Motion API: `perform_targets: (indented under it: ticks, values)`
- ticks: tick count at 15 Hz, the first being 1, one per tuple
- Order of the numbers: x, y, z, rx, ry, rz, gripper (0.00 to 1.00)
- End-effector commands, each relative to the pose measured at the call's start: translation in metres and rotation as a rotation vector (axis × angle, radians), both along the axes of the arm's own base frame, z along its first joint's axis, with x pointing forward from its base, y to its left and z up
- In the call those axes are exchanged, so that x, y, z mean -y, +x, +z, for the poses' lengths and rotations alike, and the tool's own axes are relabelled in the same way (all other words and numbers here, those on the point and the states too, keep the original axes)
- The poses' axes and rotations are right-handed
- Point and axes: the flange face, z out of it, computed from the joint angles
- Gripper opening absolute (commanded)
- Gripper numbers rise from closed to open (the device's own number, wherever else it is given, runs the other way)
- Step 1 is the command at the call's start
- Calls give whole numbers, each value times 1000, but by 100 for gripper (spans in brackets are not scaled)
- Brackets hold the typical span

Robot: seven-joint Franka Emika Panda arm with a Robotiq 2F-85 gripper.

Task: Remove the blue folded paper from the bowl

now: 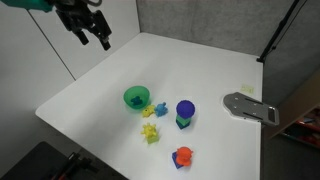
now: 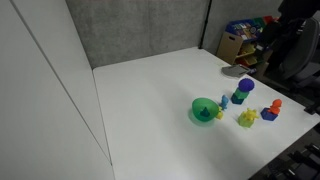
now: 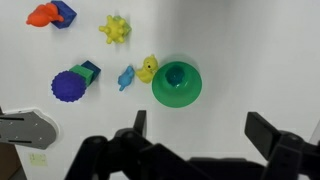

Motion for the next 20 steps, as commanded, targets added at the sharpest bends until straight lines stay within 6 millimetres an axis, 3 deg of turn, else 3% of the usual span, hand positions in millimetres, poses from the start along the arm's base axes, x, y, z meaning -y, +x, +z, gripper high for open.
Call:
perform_targets:
  ticks: [1,9,20]
  values:
    - [11,31,-26,-11,34,8,100]
    - [20,82,-109,-23,59,30,100]
    - [25,131,-209,-119,40,27,100]
